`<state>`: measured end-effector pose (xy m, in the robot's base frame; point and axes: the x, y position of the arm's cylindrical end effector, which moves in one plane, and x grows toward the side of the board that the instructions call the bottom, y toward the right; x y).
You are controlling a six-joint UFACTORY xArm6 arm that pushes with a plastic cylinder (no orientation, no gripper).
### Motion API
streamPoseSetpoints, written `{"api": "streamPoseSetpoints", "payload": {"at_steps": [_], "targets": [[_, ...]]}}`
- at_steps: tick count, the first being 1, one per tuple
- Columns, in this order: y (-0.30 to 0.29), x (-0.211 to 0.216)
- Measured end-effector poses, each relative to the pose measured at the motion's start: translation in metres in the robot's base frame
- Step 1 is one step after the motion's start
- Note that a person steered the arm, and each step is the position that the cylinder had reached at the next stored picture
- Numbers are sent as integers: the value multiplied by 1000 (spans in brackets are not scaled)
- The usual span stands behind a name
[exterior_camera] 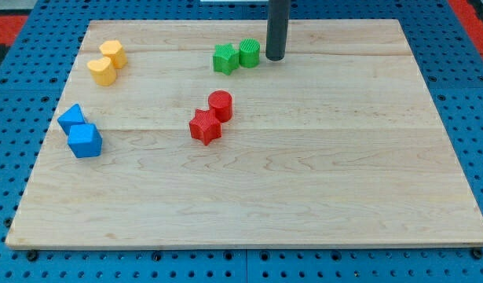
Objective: Place the green circle to the bottom side of the green star
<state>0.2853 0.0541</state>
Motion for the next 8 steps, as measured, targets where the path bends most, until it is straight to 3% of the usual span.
{"api": "streamPoseSetpoints", "payload": {"at_steps": [2,4,5,7,8], "targets": [[-2,8],[39,-51],[-15,-42],[-11,6],[11,-49]]}}
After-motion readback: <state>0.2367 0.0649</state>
